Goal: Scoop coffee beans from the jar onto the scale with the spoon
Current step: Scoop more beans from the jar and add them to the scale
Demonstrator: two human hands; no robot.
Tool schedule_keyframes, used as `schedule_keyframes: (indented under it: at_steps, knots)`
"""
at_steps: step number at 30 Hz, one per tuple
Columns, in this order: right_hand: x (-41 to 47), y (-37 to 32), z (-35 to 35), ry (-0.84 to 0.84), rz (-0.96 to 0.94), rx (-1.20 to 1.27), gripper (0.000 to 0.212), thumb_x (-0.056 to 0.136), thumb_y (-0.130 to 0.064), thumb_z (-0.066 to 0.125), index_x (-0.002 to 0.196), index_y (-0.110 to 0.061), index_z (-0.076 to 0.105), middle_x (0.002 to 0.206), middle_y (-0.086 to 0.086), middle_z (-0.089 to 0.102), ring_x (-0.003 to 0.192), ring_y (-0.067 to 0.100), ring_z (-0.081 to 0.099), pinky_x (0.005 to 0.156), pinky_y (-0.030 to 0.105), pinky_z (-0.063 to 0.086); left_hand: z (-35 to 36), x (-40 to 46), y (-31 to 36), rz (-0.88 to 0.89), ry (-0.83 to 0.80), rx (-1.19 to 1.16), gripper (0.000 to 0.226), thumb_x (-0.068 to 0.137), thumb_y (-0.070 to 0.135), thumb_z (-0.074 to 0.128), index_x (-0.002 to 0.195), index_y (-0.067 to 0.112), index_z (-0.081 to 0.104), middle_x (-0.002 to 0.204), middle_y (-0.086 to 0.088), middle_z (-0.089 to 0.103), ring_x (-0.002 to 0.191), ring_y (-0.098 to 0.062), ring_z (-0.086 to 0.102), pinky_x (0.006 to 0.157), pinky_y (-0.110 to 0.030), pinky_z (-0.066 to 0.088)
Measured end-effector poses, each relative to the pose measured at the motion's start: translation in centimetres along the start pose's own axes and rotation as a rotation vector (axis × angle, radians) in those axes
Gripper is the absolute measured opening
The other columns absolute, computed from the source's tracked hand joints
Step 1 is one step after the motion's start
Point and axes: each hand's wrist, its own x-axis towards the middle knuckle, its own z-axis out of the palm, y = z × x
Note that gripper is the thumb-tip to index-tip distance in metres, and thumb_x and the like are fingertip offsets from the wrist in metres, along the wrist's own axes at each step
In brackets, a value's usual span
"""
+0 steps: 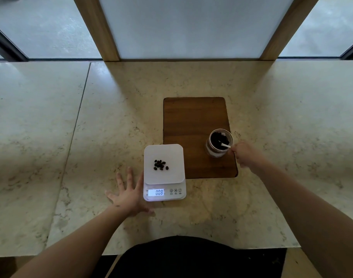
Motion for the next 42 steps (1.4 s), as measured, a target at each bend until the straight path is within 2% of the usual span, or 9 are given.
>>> schedule_keyframes:
  at_steps: [8, 17, 24, 30, 42]
  knots:
    - [0.5, 0.6, 0.4, 0.009, 0.086, 0.154, 0.027, 0.088, -0.012, 0.046, 0.063, -0.011, 0.056, 0.041, -0.003, 0.034, 0.035, 0.013, 0.032, 0.037, 0.020, 0.024, 0.6, 0.8, -0.3, 0.021, 0.009, -0.017, 0.154, 0.050, 0.092, 0.071, 0.140, 0.048, -0.046, 0.135, 0.001, -0.069, 0.124, -0.041, -0.061, 0.103, -0.090, -0.004]
    - [0.5, 0.6, 0.5, -0.049, 0.156, 0.253, 0.028, 0.095, -0.016, 0.043, 0.071, -0.010, 0.056, 0.051, -0.001, 0.030, 0.039, 0.012, 0.026, 0.034, 0.016, 0.018, 0.5, 0.5, -0.2, 0.014, 0.007, -0.012, 0.153, 0.052, 0.091, 0.071, 0.144, 0.047, -0.043, 0.141, 0.000, -0.065, 0.129, -0.041, -0.058, 0.104, -0.089, -0.004]
    - [0.2, 1.3, 0.4, -0.126, 0.212, 0.436, 0.026, 0.097, -0.016, 0.042, 0.075, -0.009, 0.055, 0.040, -0.008, 0.031, 0.031, 0.006, 0.025, 0.029, 0.016, 0.017, 0.7, 0.9, -0.5, 0.020, 0.013, -0.025, 0.153, 0.050, 0.092, 0.072, 0.142, 0.050, -0.043, 0.140, 0.002, -0.066, 0.128, -0.040, -0.059, 0.103, -0.090, -0.003]
    - [-0.2, 2.2, 0.2, -0.203, 0.231, 0.606, 0.025, 0.099, -0.014, 0.037, 0.078, -0.010, 0.051, 0.042, -0.009, 0.027, 0.031, 0.004, 0.021, 0.027, 0.015, 0.015, 0.8, 0.9, -0.5, 0.022, 0.018, -0.022, 0.155, 0.049, 0.093, 0.071, 0.140, 0.050, -0.046, 0.138, 0.003, -0.067, 0.126, -0.039, -0.061, 0.103, -0.090, -0.005]
    - [-1.4, 2.6, 0.4, -0.172, 0.226, 0.661, 0.027, 0.101, -0.015, 0.036, 0.080, -0.009, 0.052, 0.043, -0.008, 0.028, 0.032, 0.004, 0.021, 0.028, 0.016, 0.016, 0.7, 0.8, -0.4, 0.021, 0.026, -0.022, 0.156, 0.044, 0.096, 0.068, 0.136, 0.050, -0.049, 0.139, 0.002, -0.066, 0.125, -0.039, -0.062, 0.103, -0.090, -0.004]
